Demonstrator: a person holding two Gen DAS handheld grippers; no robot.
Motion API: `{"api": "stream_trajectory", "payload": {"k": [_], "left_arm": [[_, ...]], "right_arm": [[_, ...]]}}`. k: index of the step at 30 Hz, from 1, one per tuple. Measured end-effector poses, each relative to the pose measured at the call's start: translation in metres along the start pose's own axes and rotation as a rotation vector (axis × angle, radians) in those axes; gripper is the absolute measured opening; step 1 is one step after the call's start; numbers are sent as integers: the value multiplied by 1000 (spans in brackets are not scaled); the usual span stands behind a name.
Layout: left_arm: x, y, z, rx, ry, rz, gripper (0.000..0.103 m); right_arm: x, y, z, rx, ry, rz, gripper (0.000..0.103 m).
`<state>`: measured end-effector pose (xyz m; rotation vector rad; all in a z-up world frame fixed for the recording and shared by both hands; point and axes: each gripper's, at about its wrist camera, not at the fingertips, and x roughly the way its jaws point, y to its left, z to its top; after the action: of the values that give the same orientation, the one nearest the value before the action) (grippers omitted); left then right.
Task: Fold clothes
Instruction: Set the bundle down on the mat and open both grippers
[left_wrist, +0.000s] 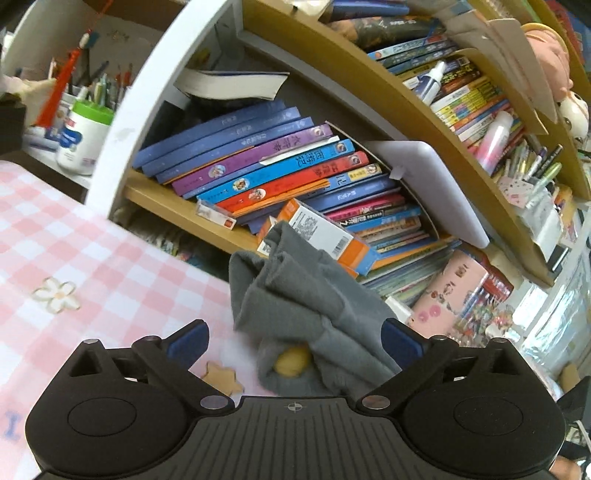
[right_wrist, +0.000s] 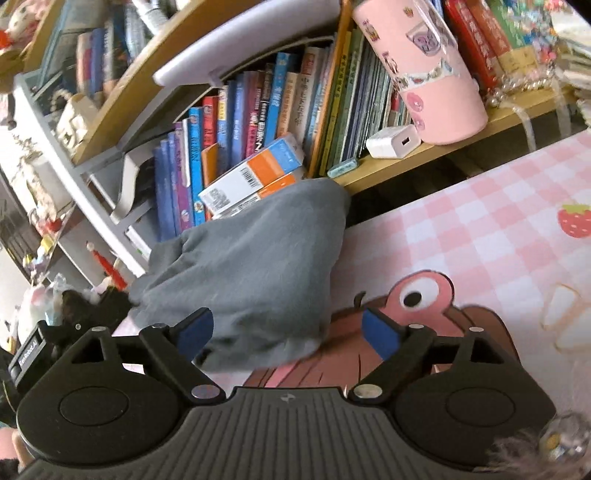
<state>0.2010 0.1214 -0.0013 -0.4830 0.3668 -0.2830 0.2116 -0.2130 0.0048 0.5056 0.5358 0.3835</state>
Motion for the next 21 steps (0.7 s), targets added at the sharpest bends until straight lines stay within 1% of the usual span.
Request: {"api": "stream_trajectory", "payload": {"k": [2,10,14,16,18,21], "left_arm": [[-11,-5,-4,25,-7,3,101],[-43,-34,-20,171,-50,59,102],[-52,-45,-28,209,-51,74,103],[-56,-50,-33,225,-51,84,103],[-60,-55,-37,243,-51,96,103],[-65,-63,-45,295,-50,146,103]], "right_arm": [[-10,7,-8,-31,-10,-8,91],[-43,39,-41,-161,-15,-30,94],[-54,59,-59,-294,-38,-99,96],[-58,67,-68,-358,-58,-151,96],[-60,70,-73,-374,-66,-183,97],[-63,70,-77,-375,-74,-213,97]]}}
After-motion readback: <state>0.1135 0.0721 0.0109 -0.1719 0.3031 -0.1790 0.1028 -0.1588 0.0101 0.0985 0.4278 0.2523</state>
